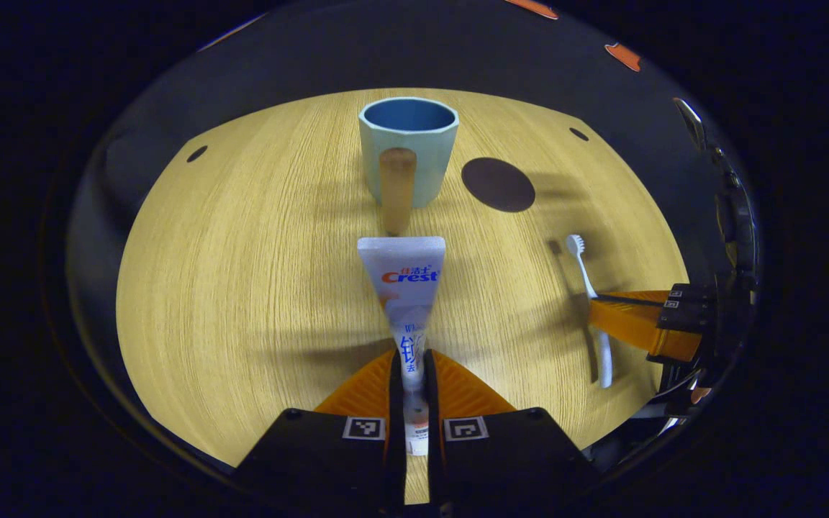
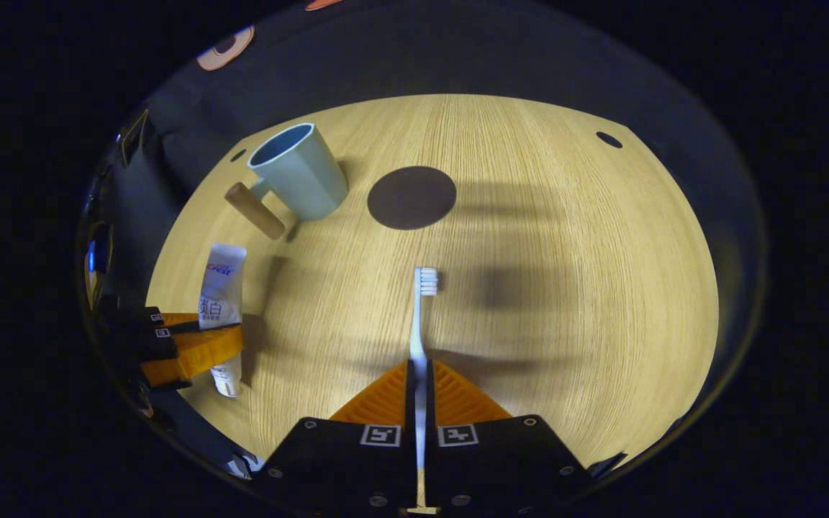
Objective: Put the toothbrush and toothpaste on the desktop into the cup, then pick up the cup and place it on the coaster on the desktop.
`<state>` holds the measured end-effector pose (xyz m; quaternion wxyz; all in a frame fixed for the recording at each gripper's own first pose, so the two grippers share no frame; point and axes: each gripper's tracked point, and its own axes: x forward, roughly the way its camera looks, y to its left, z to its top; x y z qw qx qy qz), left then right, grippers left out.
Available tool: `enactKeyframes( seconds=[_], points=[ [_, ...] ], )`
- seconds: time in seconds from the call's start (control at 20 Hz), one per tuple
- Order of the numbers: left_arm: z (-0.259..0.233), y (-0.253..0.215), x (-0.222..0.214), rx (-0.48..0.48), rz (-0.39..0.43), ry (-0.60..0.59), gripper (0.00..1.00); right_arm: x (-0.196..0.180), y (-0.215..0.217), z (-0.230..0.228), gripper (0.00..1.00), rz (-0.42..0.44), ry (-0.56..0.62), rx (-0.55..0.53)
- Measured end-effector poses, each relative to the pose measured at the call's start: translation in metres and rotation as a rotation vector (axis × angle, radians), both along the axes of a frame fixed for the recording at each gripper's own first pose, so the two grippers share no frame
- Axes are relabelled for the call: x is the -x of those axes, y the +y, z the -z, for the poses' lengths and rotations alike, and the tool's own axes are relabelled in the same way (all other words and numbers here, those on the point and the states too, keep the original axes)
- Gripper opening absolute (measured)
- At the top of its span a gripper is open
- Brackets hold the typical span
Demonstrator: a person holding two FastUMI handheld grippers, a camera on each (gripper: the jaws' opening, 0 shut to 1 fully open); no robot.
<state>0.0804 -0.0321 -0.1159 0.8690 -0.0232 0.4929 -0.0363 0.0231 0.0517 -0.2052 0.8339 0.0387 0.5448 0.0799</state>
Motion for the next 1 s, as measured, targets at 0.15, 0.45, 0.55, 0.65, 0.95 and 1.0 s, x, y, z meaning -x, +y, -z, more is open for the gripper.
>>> enactKeyframes(
  seconds=[0.15, 0.45, 0.55, 0.65, 0.95, 1.0],
  points=[
    [-0.034, 0.006, -0.005, -0.007, 0.027, -0.103, 0.16, -0.009, -0.001, -0.019, 0.05, 0.001, -0.086, -0.026],
    [-0.081, 0.011, -0.039, -0.083, 0.035, -0.403, 0.16, -0.039, 0.001, -0.052, 0.05, 0.022, -0.293, -0.084],
    [-0.081, 0.007, -0.043, -0.101, 0.030, -0.501, 0.16, -0.046, 0.001, -0.064, 0.05, 0.035, -0.355, -0.111],
    [-0.088, 0.010, -0.049, -0.131, 0.014, -0.607, 0.16, -0.055, -0.002, -0.080, 0.04, 0.039, -0.424, -0.121],
    [-0.120, 0.013, -0.065, -0.128, -0.040, -0.858, 0.16, -0.067, -0.008, -0.112, 0.05, 0.044, -0.598, -0.118],
    [-0.133, 0.015, -0.068, -0.115, -0.052, -0.901, 0.16, -0.067, -0.008, -0.116, 0.04, 0.041, -0.621, -0.114]
  ],
)
